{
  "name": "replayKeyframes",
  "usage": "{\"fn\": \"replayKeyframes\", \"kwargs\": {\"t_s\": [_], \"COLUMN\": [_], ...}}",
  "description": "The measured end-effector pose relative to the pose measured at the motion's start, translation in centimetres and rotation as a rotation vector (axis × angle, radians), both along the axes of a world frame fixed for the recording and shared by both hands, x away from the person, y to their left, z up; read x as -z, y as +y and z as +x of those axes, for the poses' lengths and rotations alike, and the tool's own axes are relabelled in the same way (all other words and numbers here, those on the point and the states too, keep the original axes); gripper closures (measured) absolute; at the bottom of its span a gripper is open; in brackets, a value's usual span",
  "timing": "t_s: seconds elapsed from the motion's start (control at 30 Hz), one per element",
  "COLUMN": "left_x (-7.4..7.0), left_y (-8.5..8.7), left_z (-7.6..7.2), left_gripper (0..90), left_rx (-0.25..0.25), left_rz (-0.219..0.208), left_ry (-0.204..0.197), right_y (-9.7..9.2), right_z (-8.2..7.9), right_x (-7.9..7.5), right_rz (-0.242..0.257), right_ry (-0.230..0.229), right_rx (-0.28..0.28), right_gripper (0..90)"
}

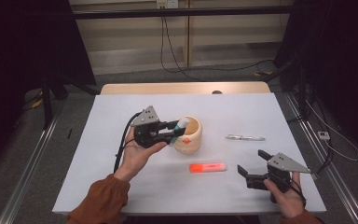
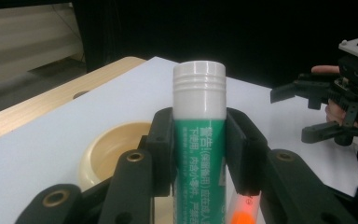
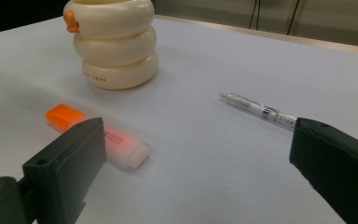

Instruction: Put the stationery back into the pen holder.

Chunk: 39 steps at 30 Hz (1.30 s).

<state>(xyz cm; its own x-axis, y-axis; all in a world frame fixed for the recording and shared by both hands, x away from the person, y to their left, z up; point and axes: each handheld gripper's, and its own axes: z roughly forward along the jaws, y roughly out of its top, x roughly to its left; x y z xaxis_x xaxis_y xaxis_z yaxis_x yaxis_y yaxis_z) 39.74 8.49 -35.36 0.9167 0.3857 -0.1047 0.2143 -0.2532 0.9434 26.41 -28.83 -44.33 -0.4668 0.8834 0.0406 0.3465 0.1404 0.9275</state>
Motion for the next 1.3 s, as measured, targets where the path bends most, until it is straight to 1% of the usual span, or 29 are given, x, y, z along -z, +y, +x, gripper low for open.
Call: {"fn": "replayKeyframes", "kwargs": {"t_s": [0.17, 0.2, 0.27, 0.37, 0.4, 0.47, 0.53, 0.6, 0.63, 0.73, 0.77, 0.8, 0.9, 1.07, 1.17, 1.3], "left_x": [-0.4, -0.5, -0.6, -0.6, -0.7, -0.7, -0.8, -0.9, -0.9, -0.9, -0.9, -0.8, -0.7, -0.2, 0.1, 0.5], "left_y": [-0.2, -0.3, -0.4, -0.7, -0.8, -1.2, -1.5, -1.8, -1.9, -2.2, -2.4, -2.4, -2.4, -2.3, -2.4, -2.8], "left_z": [0.5, 0.7, 1.0, 1.3, 1.4, 1.4, 1.5, 1.6, 1.8, 2.1, 2.3, 2.5, 3.1, 4.0, 4.5, 5.0], "left_gripper": [65.9, 65.9, 65.9, 65.9, 65.9, 65.9, 65.9, 65.9, 65.9, 65.9, 65.9, 65.9, 65.9, 65.9, 65.8, 65.8], "left_rx": [-0.014, -0.022, -0.027, -0.038, -0.034, -0.039, -0.035, -0.042, -0.043, -0.050, -0.058, -0.064, -0.078, -0.121, -0.140, -0.146], "left_rz": [-0.016, -0.015, -0.028, -0.024, -0.020, -0.005, -0.017, -0.031, -0.031, -0.031, -0.037, -0.035, -0.042, -0.061, -0.059, -0.056], "left_ry": [-0.001, -0.010, -0.008, -0.019, -0.021, -0.040, -0.038, -0.041, -0.043, -0.042, -0.038, -0.042, -0.036, -0.024, -0.014, 0.001], "right_y": [0.0, 0.0, 0.0, 0.0, 0.0, 0.0, 0.0, 0.0, 0.0, 0.0, 0.0, 0.0, 0.0, 0.0, 0.0, 0.0], "right_z": [0.0, 0.0, 0.0, 0.0, 0.0, 0.0, 0.0, 0.0, 0.0, 0.0, 0.0, 0.0, 0.0, 0.0, 0.0, 0.0], "right_x": [0.0, 0.0, 0.0, 0.0, 0.0, 0.0, 0.0, 0.0, 0.0, 0.0, 0.0, 0.0, 0.0, 0.0, 0.0, 0.0], "right_rz": [0.000, 0.000, 0.001, 0.001, 0.001, 0.001, 0.001, 0.002, 0.002, 0.002, 0.002, 0.002, 0.003, 0.001, 0.001, 0.001], "right_ry": [0.000, 0.000, 0.000, 0.000, 0.000, -0.001, 0.000, -0.001, 0.000, 0.000, 0.000, 0.000, 0.000, 0.000, 0.001, 0.001], "right_rx": [-0.001, -0.001, 0.000, 0.000, 0.000, 0.000, 0.000, -0.001, -0.001, -0.001, -0.001, -0.001, -0.002, -0.003, -0.003, -0.004], "right_gripper": [3.4, 3.4, 3.4, 3.4, 3.4, 3.4, 3.4, 3.4, 3.4, 3.4, 3.4, 3.4, 3.4, 3.4, 3.4, 3.4]}}
